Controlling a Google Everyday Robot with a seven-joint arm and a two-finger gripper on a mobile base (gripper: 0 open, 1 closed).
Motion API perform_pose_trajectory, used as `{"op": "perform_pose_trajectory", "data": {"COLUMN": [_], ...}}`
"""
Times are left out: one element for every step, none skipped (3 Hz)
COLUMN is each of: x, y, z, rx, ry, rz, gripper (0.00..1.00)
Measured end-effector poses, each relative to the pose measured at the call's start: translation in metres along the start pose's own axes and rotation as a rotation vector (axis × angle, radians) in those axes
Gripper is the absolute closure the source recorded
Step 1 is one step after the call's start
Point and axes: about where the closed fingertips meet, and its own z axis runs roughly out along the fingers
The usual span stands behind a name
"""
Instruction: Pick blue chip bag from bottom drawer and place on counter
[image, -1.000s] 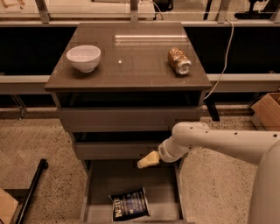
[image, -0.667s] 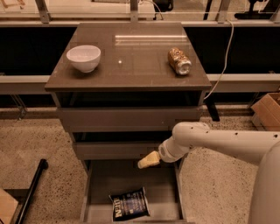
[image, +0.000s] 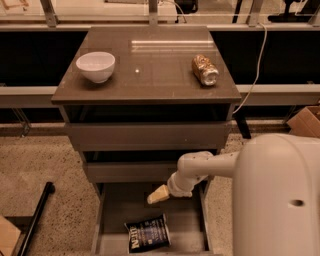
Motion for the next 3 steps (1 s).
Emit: {"op": "perform_pose_trajectory", "data": {"x": [0.007,0.014,0.016], "y": [-0.012,-0.013,-0.012], "z": [0.056,0.065,0.081], "rx": [0.018,0.015,0.010], "ry": [0.052,0.069,0.084], "rz": [0.086,0.094,0.118], "gripper": [0.00,0.00,0.00]}}
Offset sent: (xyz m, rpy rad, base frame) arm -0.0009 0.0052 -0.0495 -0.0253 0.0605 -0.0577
